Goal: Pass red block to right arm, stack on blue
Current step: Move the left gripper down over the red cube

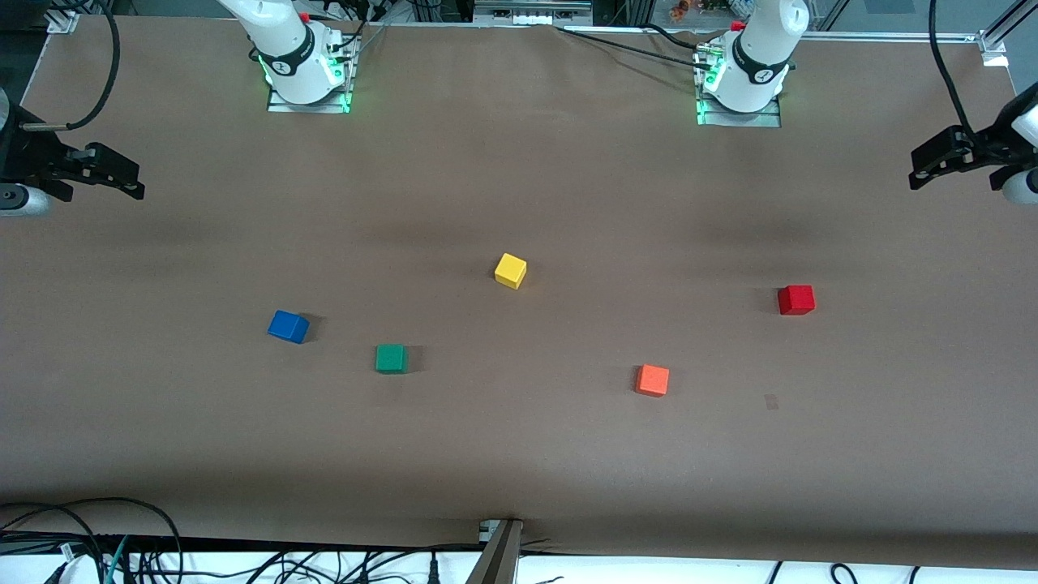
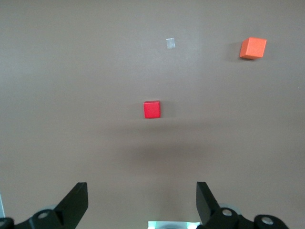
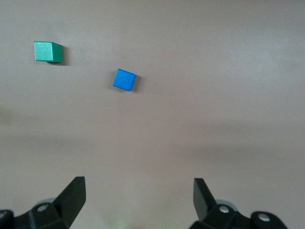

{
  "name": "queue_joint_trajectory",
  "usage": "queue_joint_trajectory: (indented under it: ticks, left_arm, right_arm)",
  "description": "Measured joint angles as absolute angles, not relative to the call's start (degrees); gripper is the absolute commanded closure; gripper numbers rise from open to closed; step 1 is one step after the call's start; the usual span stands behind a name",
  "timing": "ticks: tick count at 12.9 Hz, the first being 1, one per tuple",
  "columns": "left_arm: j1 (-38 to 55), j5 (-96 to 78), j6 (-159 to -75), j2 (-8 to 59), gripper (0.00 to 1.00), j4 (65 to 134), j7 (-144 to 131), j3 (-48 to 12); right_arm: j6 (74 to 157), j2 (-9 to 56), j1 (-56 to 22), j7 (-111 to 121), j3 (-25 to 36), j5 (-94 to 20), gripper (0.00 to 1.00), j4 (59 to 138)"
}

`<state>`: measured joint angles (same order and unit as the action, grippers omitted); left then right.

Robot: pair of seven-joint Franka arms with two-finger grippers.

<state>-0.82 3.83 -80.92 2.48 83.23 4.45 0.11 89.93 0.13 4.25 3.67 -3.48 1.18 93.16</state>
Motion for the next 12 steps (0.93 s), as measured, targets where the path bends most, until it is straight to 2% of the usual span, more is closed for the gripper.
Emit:
queue_joint_trajectory:
  ticks: [3, 12]
  left_arm:
    - [-3.7, 3.8, -80.9, 2.5, 0.00, 83.2, 7.9, 0.2]
    - [-3.7, 3.8, -80.0, 3.8, 0.00, 83.3, 6.0, -0.4]
  right_arm:
    - [89.9, 0.1, 4.3, 3.7, -3.5, 1.2, 0.00, 93.2]
    - [89.9, 0.1, 4.3, 3.7, -3.5, 1.2, 0.00, 93.2]
